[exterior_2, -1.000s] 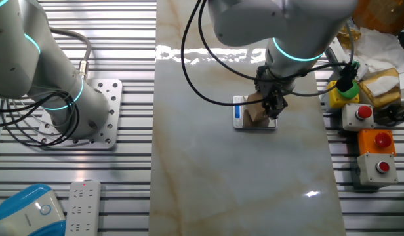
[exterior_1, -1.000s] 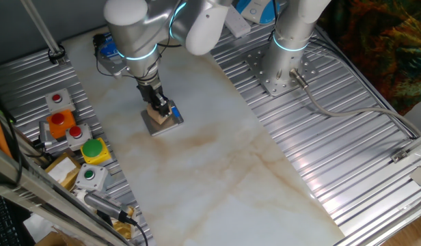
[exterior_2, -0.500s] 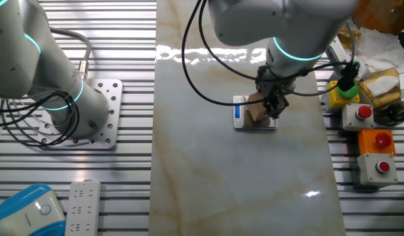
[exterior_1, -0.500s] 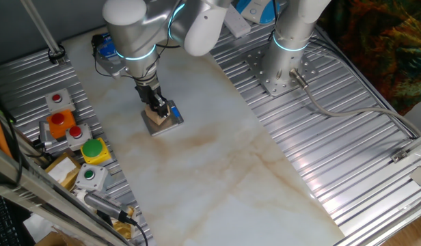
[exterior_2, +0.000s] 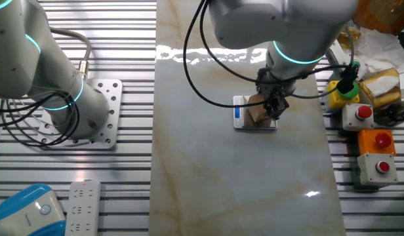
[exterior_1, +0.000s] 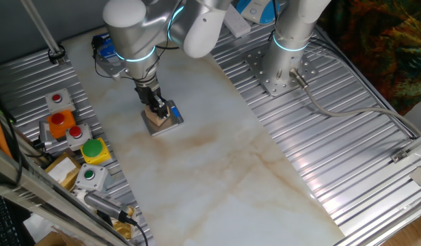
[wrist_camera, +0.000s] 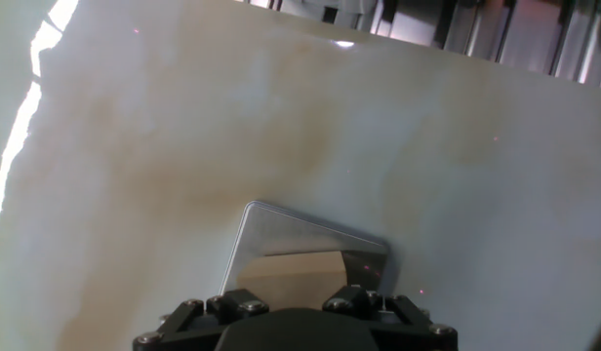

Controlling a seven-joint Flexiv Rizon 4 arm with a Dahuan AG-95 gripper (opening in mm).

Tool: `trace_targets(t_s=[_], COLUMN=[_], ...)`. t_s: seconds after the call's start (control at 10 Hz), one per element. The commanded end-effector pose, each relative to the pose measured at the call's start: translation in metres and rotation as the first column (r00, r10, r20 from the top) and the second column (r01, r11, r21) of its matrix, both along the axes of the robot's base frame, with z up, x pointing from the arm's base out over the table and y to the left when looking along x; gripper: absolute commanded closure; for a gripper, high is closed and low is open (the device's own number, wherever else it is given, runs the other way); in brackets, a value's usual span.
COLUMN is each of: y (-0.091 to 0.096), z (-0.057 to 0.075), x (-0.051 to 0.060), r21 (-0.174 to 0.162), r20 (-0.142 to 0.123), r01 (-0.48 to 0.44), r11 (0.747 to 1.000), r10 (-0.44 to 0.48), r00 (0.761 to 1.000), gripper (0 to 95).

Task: Place the block on the scale

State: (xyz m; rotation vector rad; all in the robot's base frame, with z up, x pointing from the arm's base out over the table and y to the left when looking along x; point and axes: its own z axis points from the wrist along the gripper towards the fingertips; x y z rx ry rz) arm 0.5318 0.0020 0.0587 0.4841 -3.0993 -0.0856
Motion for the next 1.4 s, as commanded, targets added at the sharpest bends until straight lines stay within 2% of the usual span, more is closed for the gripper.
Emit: trace_targets(t_s=[0.1,0.5,0.6,0.8,0.9,1.0,1.1,1.2,1.3,1.4], y=[0.0001,0.0001,0.0001,0.0001,0.0001,0.0001,0.0001,0.0002,0.0003,0.0003], z=[-0.0010,-0.0013,-0.0013,-0.0013,-0.0013,-0.0013,-0.0013,-0.0012,-0.0010,-0.0009], x=[0.0005,0.0005,0.0005,0.0006,0.0006,0.0006,0.0006,0.0008,0.0012,0.0013], r21=[0.002,0.005,0.010,0.015,0.018,0.018,0.027,0.054,0.052,0.050], r20=[0.002,0.005,0.006,0.007,0.006,0.006,0.007,0.008,0.008,0.007], r01=[-0.010,-0.024,-0.026,-0.028,-0.027,-0.027,-0.028,-0.025,-0.026,-0.027], r11=[1.000,1.000,1.000,1.000,0.999,0.999,0.999,0.998,0.998,0.998], r10=[0.010,0.024,0.026,0.027,0.027,0.027,0.028,0.025,0.025,0.027], r00=[1.000,1.000,1.000,1.000,1.000,1.000,1.000,1.000,1.000,1.000], gripper=[76.0,76.0,57.0,57.0,38.0,38.0,19.0,19.0,0.0,0.0])
